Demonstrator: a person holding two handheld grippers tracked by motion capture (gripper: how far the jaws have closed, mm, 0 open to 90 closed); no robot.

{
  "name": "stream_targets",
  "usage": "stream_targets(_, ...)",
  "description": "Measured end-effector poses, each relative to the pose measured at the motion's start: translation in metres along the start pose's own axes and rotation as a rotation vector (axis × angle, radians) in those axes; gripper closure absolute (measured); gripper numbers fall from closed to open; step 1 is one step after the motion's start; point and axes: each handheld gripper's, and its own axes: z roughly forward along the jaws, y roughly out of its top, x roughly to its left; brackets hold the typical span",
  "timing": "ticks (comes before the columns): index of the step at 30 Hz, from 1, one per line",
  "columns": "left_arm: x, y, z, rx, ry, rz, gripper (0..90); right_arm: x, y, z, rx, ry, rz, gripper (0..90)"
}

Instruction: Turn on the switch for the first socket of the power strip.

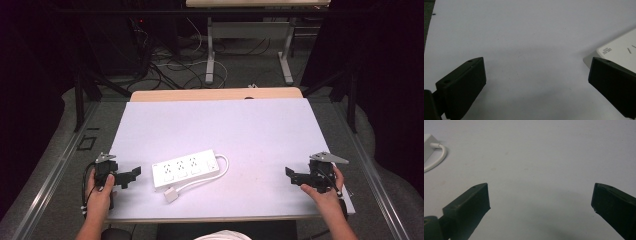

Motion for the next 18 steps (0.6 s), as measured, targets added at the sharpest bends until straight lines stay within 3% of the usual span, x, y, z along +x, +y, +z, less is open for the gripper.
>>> stream_targets(3, 0.0012, -0.0007, 0.0002, 0.008, -0.001, -0.009, 1.1, 0.0019, -0.0003, 0.0009, 0.004, 0.002, 0.006, 1.1)
stream_targets(4, 0.0026, 0.0, -0.0013, 0.03, -0.007, -0.004, 1.1, 0.002, -0.0005, 0.0011, 0.006, 0.003, 0.005, 1.1)
stream_targets(7, 0.0025, -0.001, 0.0001, 0.006, 0.001, -0.014, 1.1, 0.0019, -0.0011, 0.002, 0.01, 0.003, -0.003, 1.1)
stream_targets(10, 0.0031, -0.0001, -0.0012, 0.03, -0.005, -0.013, 1.1, 0.0022, -0.001, 0.0024, 0.01, 0.004, -0.008, 1.1)
stream_targets(11, 0.0026, -0.0008, 0.0005, 0.012, 0.007, -0.015, 1.2, 0.0026, -0.0009, 0.0026, 0.009, 0.004, -0.006, 1.1)
stream_targets(18, 0.0041, -0.001, 0.0017, 0.015, 0.012, -0.014, 1.1, 0.0044, -0.0019, 0.0052, 0.02, 0.005, -0.013, 1.1)
